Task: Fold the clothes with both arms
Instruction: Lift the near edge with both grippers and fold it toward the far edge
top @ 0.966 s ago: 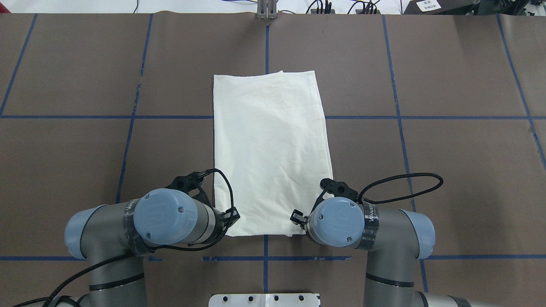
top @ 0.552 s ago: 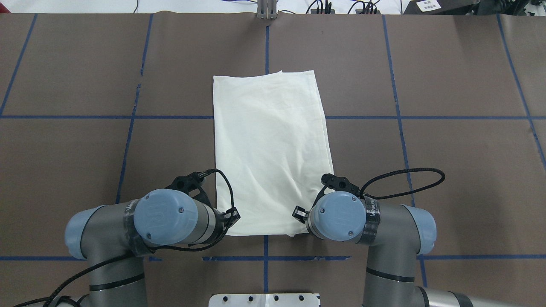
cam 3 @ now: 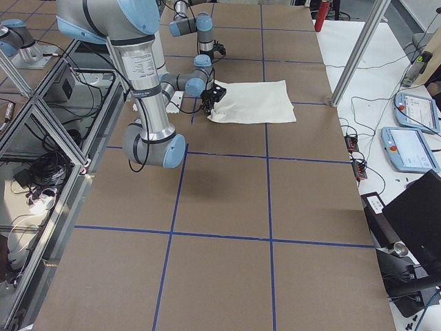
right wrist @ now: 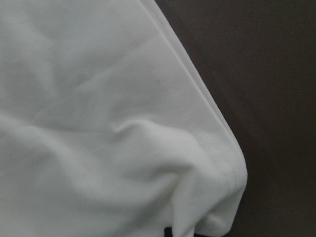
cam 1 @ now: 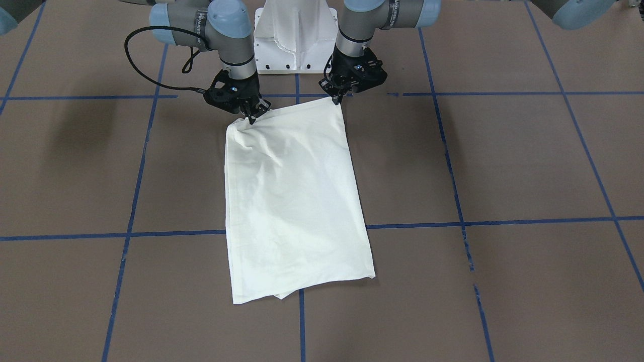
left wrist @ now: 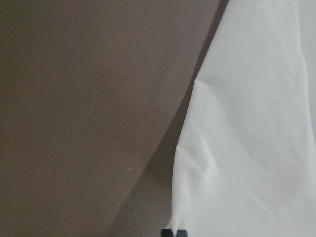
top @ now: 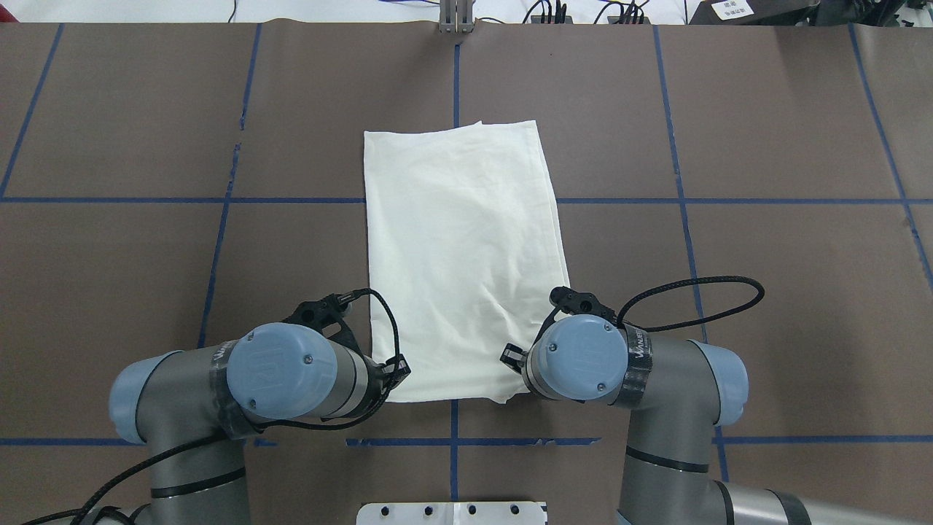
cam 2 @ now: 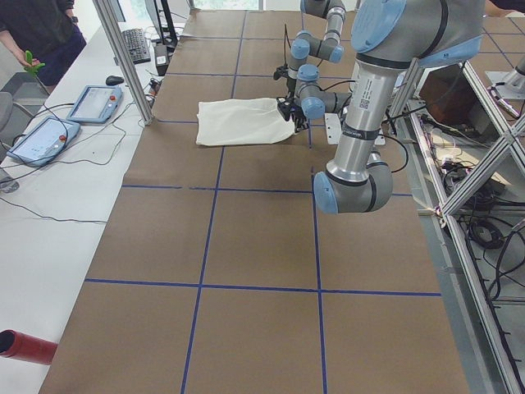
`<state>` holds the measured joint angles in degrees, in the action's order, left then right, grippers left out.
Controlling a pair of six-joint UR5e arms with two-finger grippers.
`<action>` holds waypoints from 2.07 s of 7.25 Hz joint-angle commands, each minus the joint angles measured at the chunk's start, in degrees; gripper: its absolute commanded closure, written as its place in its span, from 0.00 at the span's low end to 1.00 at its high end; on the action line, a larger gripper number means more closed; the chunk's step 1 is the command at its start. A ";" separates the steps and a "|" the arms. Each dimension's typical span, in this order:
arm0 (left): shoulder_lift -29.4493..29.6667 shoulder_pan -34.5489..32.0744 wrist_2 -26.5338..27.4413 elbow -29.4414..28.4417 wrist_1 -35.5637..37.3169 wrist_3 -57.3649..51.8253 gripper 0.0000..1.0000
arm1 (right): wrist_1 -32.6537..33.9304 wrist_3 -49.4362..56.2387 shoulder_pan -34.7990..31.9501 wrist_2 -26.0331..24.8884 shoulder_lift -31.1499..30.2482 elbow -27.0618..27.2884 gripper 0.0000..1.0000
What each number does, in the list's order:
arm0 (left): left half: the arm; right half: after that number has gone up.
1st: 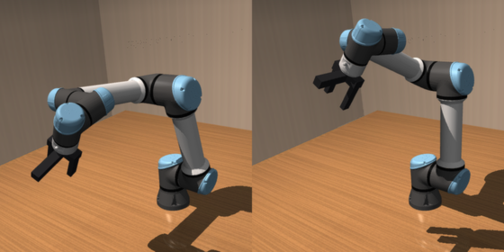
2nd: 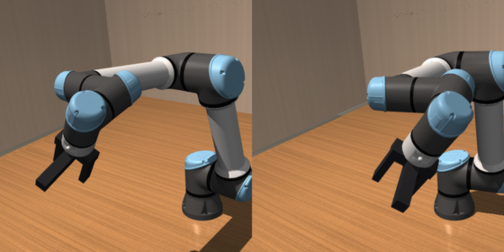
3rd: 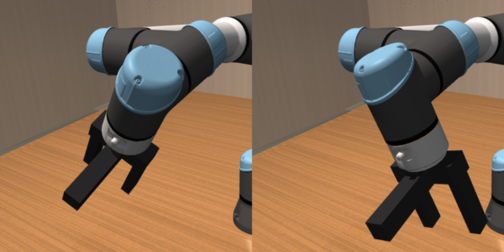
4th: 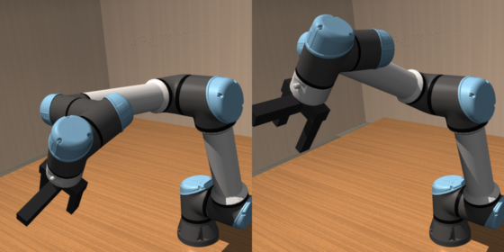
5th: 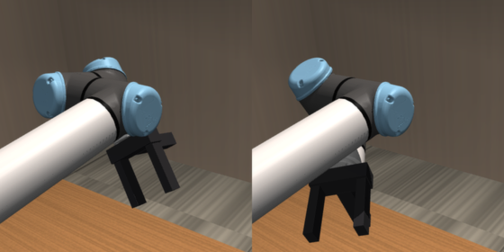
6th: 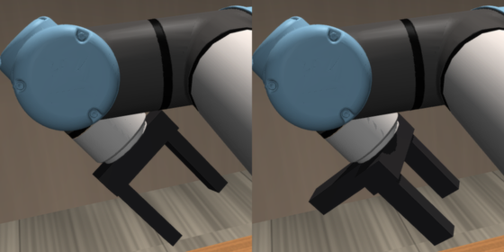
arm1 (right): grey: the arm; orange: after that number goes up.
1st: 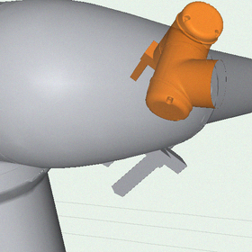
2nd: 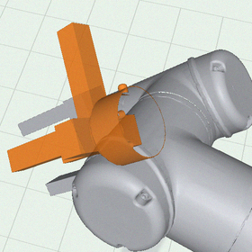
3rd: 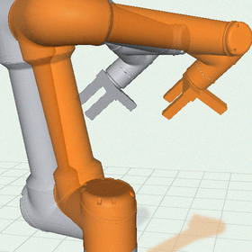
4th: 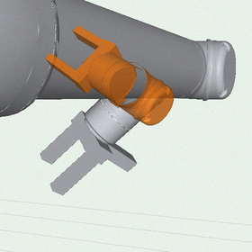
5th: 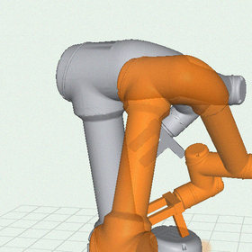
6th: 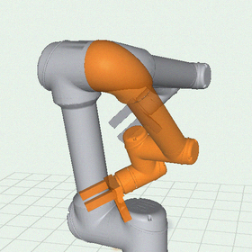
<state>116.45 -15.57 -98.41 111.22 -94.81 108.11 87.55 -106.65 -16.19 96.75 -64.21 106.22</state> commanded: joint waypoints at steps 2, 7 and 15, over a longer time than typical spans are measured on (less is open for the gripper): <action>-1.31 1.14 0.15 5.39 0.16 0.09 1.00 | -0.01 0.03 -0.24 2.64 -2.22 6.87 1.00; -2.99 6.51 -0.03 14.73 9.12 0.18 1.00 | -0.10 0.73 4.76 3.45 -4.54 14.12 1.00; 6.49 -16.67 -6.44 -3.42 0.01 -12.39 1.00 | -13.52 5.05 -19.29 15.65 10.83 -11.77 1.00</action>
<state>121.22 -29.17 -103.99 112.63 -91.84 96.83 76.63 -101.66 -32.59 110.72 -57.40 100.86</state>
